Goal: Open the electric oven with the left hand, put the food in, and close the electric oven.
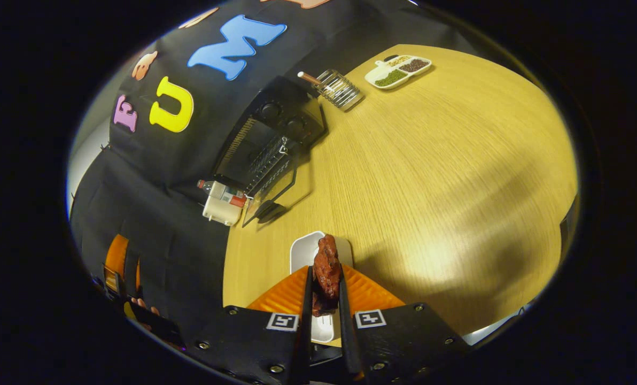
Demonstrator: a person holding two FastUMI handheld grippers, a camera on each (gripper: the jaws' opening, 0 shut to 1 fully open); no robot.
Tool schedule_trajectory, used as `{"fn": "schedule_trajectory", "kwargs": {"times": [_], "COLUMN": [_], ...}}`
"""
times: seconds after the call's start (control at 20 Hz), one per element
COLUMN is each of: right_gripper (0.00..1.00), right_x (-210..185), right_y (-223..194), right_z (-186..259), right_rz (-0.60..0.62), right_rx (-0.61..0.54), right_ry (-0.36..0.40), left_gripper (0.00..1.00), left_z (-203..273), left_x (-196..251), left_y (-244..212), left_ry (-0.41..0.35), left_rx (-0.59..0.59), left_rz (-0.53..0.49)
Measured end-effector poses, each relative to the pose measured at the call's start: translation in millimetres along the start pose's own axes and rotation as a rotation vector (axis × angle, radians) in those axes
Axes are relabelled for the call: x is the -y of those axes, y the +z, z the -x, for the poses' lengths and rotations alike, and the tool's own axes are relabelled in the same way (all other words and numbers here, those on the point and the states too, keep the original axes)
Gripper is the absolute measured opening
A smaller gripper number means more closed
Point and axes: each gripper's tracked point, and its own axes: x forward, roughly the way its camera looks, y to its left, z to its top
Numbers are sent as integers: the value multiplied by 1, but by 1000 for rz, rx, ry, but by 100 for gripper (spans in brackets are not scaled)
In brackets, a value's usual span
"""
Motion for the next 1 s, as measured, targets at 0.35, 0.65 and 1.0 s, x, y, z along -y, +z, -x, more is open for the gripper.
{"fn": "schedule_trajectory", "kwargs": {"times": [0.35, 0.65, 1.0], "right_gripper": [8, 9, 9], "right_x": [-18, -60, -111], "right_y": [12, 34, 55], "right_z": [27, 28, -4], "right_rz": [64, 104, 116], "right_rx": [-1, 57, 97], "right_ry": [14, 35, 64], "left_gripper": [100, 100, 99], "left_z": [7, -11, -46], "left_x": [-3, -6, -29], "left_y": [-12, -16, -20], "left_ry": [32, 1, -23], "left_rx": [-23, -15, -18], "left_rz": [10, -6, 11]}}
